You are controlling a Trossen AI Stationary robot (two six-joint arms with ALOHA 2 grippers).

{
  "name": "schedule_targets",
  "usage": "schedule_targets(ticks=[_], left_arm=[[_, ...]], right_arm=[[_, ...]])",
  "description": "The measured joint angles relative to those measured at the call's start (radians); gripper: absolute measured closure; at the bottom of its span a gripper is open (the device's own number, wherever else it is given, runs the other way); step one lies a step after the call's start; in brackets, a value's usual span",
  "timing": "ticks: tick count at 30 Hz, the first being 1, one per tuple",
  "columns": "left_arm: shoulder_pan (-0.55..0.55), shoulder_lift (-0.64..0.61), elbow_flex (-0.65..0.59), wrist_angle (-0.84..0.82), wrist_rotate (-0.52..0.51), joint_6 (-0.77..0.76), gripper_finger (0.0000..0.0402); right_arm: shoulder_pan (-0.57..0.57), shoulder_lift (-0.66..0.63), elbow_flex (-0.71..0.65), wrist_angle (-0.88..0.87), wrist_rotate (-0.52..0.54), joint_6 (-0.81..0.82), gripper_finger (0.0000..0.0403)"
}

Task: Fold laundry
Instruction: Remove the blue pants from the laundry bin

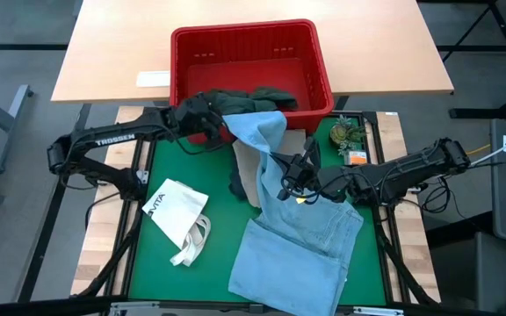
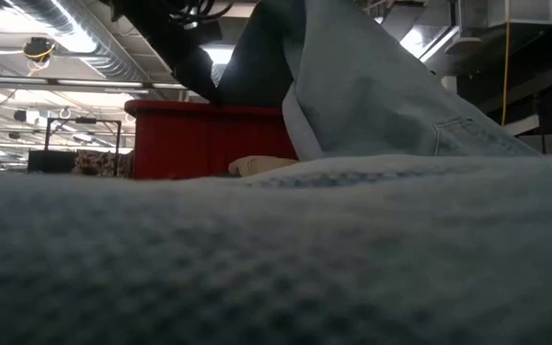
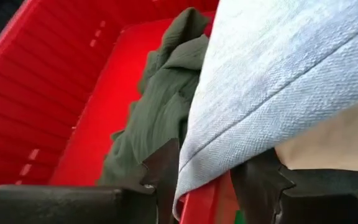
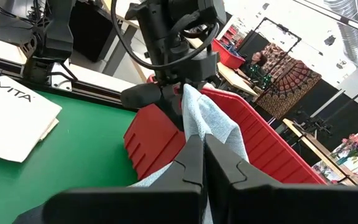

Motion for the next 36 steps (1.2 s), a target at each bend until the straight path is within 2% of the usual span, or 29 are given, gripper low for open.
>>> schedule_targets(ticks=[3, 7, 9, 17, 23, 36], left_arm=[[0.003, -0.004, 0.000, -0.005, 0.010, -0.002, 0.0294], [0.004, -0.016, -0.001, 0.000, 0.004, 0.001, 0.0369], [0.004, -0.017, -0.001, 0.003, 0.001, 0.000, 0.0392], [0.002, -0.054, -0.002, -0.002, -0.007, 0.004, 0.0399], [-0.023, -0.174, -0.002, -0.011, -0.008, 0.003, 0.0400], [-0.279, -0.438, -0.002, -0.058, 0.003, -0.005, 0.0401]], right_arm=[[0.000, 0.000, 0.000, -0.002, 0.000, 0.000, 0.0402], [0.000, 0.000, 0.000, -0.004, 0.000, 0.000, 0.0402], [0.000, 0.000, 0.000, -0.005, 0.000, 0.000, 0.0402], [0.000, 0.000, 0.000, -0.008, 0.000, -0.001, 0.0402], [0.000, -0.001, 0.000, -0.008, 0.003, -0.003, 0.0402], [0.000, -0.002, 0.000, -0.007, 0.008, -0.003, 0.0402]])
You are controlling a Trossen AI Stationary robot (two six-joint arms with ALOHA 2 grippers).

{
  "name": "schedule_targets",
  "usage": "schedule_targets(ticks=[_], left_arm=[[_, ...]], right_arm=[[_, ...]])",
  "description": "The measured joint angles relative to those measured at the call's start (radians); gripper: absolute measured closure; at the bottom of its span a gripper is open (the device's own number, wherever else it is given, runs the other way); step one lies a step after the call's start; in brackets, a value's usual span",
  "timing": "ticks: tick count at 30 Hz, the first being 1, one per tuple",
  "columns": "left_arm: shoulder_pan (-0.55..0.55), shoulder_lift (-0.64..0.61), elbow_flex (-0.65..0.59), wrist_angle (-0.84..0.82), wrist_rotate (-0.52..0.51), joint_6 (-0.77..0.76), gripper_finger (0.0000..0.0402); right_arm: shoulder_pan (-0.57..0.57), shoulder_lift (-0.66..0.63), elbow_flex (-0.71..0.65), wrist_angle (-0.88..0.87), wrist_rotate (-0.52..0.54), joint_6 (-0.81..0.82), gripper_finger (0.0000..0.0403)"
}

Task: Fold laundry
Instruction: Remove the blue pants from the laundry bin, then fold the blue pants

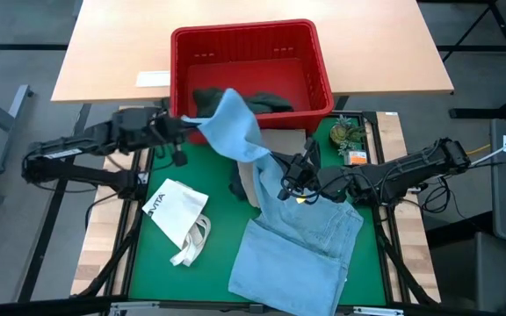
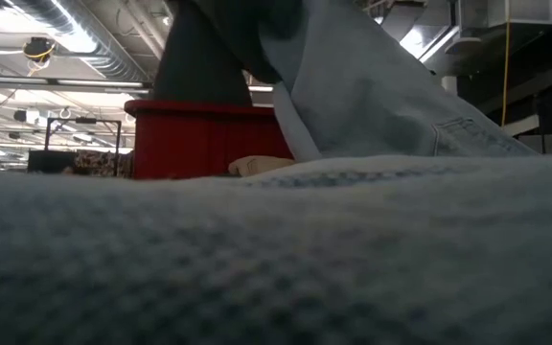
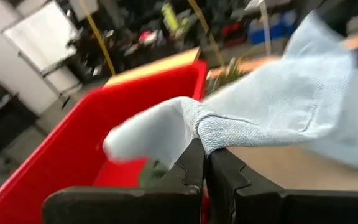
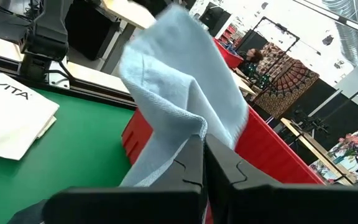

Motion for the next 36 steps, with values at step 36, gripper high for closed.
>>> schedule_targets(ticks=[36], left_arm=[[-0.193, -0.272, 0.001, -0.502, 0.688, -0.812, 0.0401]], right_arm=[[0.000, -0.042, 0.000, -0.020, -0.500, 0.058, 0.0402]])
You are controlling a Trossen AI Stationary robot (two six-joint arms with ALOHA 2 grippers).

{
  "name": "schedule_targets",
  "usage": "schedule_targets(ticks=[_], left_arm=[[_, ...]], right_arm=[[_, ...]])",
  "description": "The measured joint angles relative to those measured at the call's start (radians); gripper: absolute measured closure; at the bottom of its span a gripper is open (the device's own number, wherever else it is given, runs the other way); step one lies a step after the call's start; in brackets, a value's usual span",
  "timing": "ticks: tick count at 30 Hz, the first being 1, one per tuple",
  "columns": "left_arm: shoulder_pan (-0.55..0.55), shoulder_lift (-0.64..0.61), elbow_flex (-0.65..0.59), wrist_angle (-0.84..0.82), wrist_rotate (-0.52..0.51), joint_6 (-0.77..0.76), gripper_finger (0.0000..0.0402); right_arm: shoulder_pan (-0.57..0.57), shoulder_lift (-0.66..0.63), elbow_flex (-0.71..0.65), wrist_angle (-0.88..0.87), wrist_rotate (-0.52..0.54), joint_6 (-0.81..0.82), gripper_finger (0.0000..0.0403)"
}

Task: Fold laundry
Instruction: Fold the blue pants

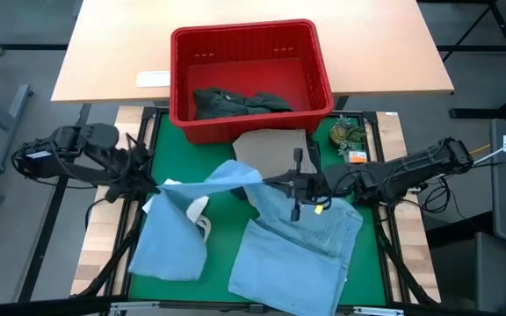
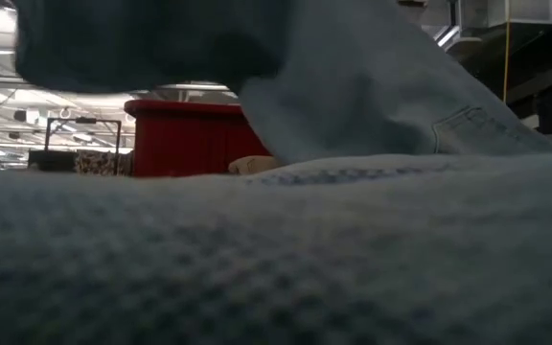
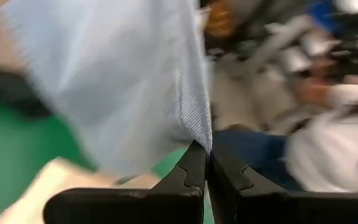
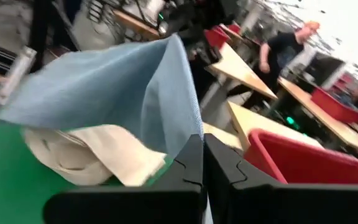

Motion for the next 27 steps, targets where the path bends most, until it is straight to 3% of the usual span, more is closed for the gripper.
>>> schedule_targets(ticks=[4, 8, 22, 27], left_arm=[[0.000, 0.015, 0.000, -0.119, -0.223, 0.005, 0.0401], [0.000, 0.023, 0.001, -0.131, -0.407, 0.005, 0.0401], [0.000, 0.119, 0.001, -0.157, -0.559, -0.001, 0.0401], [0.000, 0.159, 0.001, -0.158, -0.680, -0.001, 0.0401]], right_arm=[[-0.019, 0.012, 0.000, -0.087, 0.104, 0.029, 0.0402], [-0.074, 0.031, 0.000, -0.177, 0.171, 0.100, 0.0402], [-0.245, 0.129, 0.002, -0.236, 0.160, 0.065, 0.0392], [-0.266, 0.129, 0.000, -0.242, 0.177, 0.047, 0.0400]])
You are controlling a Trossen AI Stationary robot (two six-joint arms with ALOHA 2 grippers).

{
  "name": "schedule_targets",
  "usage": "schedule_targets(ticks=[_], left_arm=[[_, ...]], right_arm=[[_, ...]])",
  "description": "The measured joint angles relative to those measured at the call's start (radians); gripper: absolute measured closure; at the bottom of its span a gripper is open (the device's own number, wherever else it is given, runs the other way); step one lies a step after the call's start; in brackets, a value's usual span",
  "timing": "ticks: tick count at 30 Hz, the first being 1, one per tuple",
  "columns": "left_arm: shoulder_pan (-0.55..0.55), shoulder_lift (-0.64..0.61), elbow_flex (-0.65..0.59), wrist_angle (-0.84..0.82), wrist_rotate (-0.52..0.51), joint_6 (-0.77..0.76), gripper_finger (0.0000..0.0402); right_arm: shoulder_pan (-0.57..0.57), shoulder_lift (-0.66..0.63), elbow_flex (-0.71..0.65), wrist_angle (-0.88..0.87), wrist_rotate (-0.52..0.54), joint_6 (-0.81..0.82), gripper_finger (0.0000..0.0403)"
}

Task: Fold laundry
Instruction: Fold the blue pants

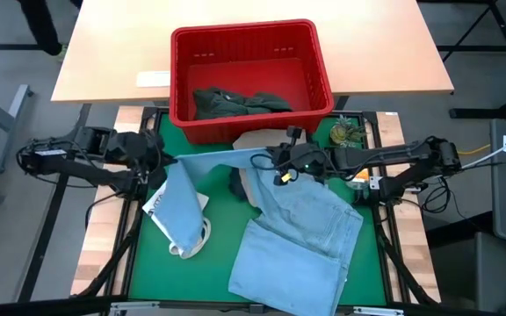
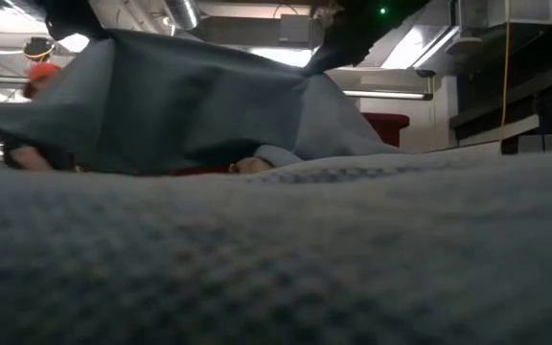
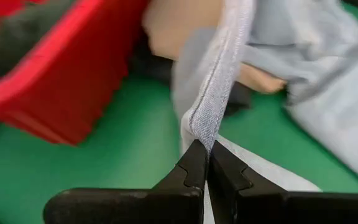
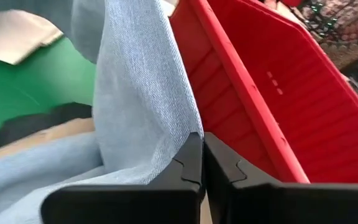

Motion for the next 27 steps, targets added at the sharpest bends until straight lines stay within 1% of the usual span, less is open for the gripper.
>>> schedule_targets(ticks=[2, 4, 13, 16, 21, 23, 25, 27], left_arm=[[0.000, 0.016, 0.000, 0.000, -0.057, 0.007, 0.0401], [0.000, 0.032, 0.000, 0.000, -0.083, 0.029, 0.0401], [0.000, 0.080, -0.001, -0.002, -0.085, 0.059, 0.0401], [0.000, 0.079, -0.001, -0.001, -0.085, 0.059, 0.0401], [0.000, 0.079, -0.001, 0.000, -0.085, 0.059, 0.0401], [0.000, 0.079, -0.001, 0.000, -0.085, 0.059, 0.0401], [0.000, 0.079, -0.001, 0.001, -0.085, 0.059, 0.0401], [0.000, 0.079, -0.001, 0.002, -0.085, 0.059, 0.0401]], right_arm=[[-0.003, 0.000, 0.000, 0.000, 0.010, -0.002, 0.0400], [-0.008, 0.000, 0.000, 0.001, 0.016, -0.002, 0.0397], [-0.017, 0.000, 0.000, -0.028, 0.016, 0.002, 0.0362], [-0.017, 0.000, 0.000, -0.030, 0.016, 0.002, 0.0339], [-0.016, -0.003, 0.001, -0.034, 0.013, 0.004, 0.0279], [-0.011, -0.012, 0.028, -0.084, -0.020, 0.004, 0.0258], [-0.002, -0.021, 0.079, -0.153, -0.104, 0.010, 0.0242], [0.016, -0.024, 0.148, -0.250, -0.215, 0.043, 0.0231]])
